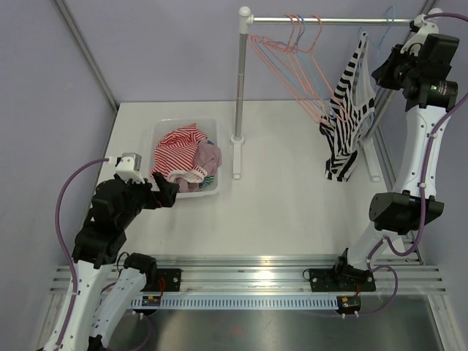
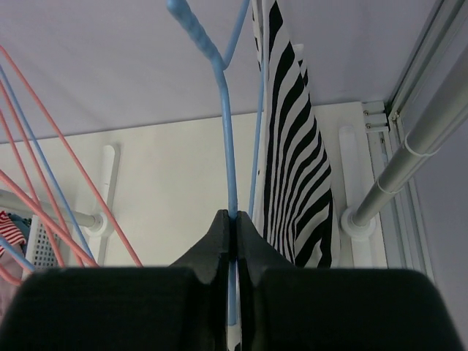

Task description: Remove the tank top from the hanger

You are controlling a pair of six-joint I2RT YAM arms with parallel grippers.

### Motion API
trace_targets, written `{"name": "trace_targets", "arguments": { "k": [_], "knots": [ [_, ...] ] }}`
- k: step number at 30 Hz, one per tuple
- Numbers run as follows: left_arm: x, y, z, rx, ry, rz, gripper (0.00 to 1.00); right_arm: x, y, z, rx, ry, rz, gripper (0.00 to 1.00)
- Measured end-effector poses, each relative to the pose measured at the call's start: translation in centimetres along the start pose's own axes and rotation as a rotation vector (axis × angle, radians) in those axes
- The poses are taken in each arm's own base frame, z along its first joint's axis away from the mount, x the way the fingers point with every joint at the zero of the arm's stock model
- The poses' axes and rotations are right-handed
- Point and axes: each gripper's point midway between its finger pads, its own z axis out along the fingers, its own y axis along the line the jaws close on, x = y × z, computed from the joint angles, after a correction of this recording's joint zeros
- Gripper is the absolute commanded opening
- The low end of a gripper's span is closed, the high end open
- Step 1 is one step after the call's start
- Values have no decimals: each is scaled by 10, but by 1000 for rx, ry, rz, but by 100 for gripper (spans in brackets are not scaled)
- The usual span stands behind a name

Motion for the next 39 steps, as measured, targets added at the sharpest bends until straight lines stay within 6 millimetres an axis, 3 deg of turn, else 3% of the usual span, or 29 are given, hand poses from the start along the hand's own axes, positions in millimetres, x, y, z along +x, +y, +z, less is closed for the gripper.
{"name": "trace_targets", "arguments": {
  "k": [10,16,28,36,39],
  "knots": [
    [0,0,0,2,0,0,99,-49,23,-41,-35,-143,12,0],
    [0,0,0,2,0,0,99,-62,38,-78,-45,-198,18,0],
    [-1,-1,0,4,-3,1,99,-52,69,-164,-69,-261,52,0],
    [-6,-8,6,23,13,7,99,-22,82,-210,-65,-255,99,0],
    [-22,-21,3,56,7,19,99,-13,90,-233,-73,-272,110,0]
  ]
}}
